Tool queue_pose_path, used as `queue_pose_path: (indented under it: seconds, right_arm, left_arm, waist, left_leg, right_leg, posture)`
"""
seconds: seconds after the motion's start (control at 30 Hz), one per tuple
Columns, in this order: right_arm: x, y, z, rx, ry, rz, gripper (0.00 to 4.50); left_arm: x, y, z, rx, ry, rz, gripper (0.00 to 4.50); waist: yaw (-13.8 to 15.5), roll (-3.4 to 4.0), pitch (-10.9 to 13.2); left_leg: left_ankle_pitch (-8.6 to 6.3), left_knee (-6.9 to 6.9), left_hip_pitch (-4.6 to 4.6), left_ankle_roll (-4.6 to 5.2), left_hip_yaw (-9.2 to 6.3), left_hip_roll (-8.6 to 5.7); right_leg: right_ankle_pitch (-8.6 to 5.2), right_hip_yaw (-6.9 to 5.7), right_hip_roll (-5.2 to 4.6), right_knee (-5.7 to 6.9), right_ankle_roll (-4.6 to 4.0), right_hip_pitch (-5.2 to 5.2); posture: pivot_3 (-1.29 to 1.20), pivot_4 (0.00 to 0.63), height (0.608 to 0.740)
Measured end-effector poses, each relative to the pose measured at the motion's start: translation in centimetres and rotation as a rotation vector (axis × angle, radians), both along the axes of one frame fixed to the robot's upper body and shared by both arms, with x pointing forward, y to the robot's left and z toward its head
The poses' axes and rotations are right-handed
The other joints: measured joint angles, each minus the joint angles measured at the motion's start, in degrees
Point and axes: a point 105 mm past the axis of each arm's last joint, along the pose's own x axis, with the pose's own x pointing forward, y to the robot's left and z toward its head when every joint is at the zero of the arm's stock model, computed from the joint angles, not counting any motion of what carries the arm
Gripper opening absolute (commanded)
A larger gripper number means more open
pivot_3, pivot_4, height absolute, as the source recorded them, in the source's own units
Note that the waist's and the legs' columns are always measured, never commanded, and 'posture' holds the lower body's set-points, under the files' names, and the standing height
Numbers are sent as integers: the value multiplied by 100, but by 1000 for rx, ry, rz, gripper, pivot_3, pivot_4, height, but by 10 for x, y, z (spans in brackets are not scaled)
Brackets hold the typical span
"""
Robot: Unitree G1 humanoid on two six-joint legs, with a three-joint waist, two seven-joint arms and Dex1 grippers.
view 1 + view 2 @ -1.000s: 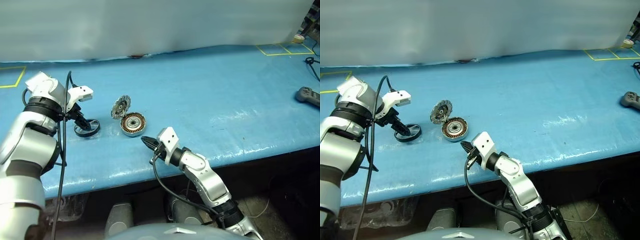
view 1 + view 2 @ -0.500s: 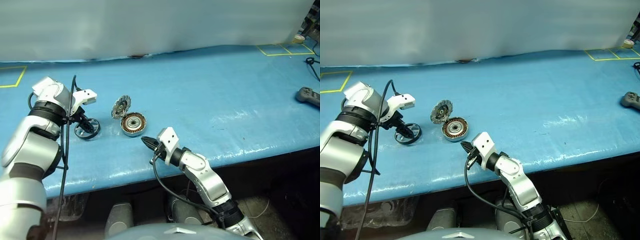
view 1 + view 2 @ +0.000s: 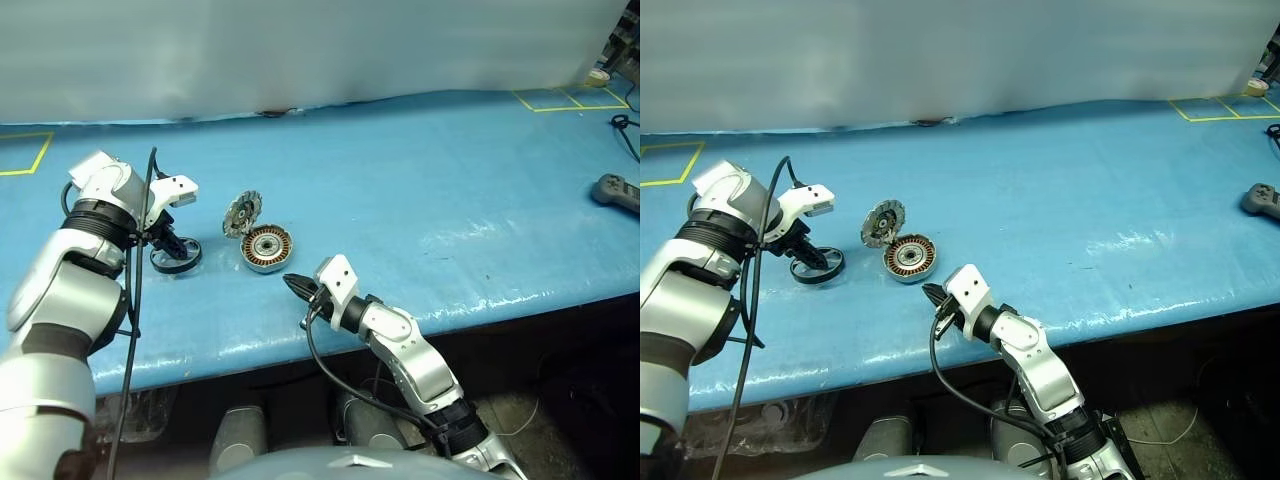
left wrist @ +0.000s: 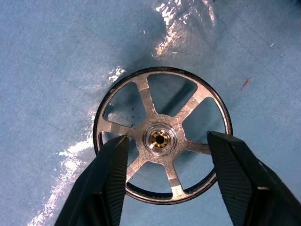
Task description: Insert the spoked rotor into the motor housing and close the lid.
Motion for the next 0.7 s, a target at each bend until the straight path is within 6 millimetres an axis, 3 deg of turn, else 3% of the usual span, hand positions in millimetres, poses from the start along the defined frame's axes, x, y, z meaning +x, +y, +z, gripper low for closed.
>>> queue_pose_path:
  seconds: [0.7]
  right_arm:
    - [2,-2,-4,-21,7,-2,0]
  left_arm:
    - [1,3,3,19,-22,5,2660]
  waist:
    - [3,0,0]
  left_leg:
    - [0,0,0,0,0,0]
  right_leg:
    - [0,0,0,0,0,0]
  posture:
    - [0,150,740]
